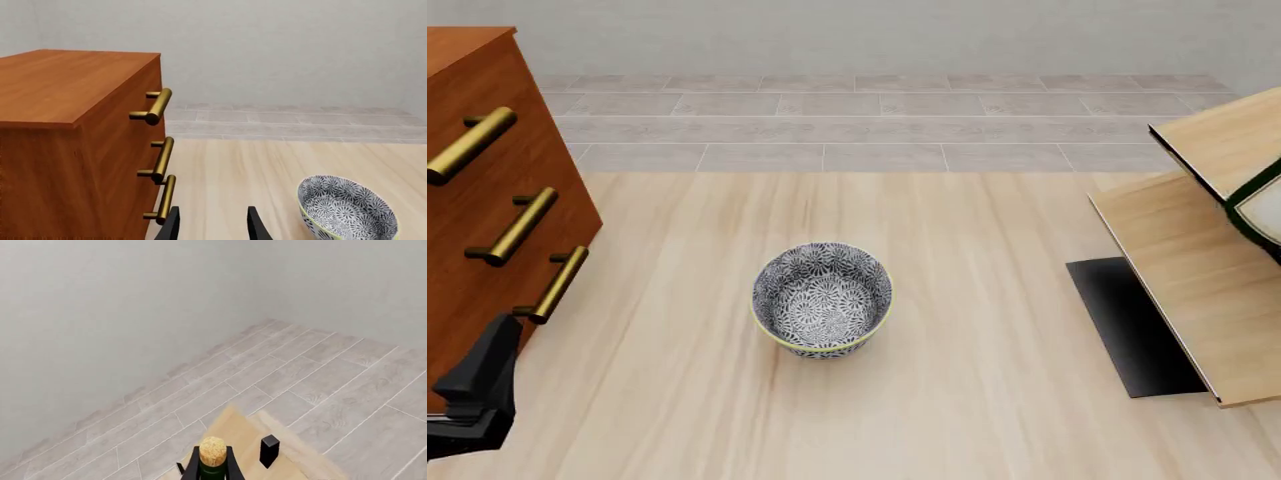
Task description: Put the wine bottle on the wine rack.
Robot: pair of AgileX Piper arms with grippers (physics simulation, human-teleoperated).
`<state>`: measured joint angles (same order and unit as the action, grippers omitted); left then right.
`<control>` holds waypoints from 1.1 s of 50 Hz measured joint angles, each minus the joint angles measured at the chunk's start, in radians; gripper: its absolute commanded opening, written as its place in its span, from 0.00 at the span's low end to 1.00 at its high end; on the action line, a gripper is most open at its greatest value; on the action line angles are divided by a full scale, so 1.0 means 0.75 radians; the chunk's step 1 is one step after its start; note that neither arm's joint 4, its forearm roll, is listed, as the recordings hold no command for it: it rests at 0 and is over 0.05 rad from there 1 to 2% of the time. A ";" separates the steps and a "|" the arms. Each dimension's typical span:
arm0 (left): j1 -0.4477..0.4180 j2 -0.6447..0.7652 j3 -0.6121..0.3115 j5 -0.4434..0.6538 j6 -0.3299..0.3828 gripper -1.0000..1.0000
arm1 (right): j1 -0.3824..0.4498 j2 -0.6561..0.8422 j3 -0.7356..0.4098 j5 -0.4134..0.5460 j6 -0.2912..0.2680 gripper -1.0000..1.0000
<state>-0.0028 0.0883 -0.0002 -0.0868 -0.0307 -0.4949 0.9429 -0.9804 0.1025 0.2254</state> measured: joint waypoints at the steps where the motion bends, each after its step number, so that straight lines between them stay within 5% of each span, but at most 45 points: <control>1: 0.000 0.000 0.000 0.001 0.000 1.00 | -0.004 0.004 -0.001 -0.002 0.000 0.00; 55: -0.024 0.075 0.000 -0.064 -0.001 1.00 | -0.180 0.238 -0.068 -0.095 -0.001 0.00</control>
<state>-0.0206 0.1443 -0.0003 -0.1347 -0.0316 -0.6301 1.1217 -1.0313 0.0309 0.2243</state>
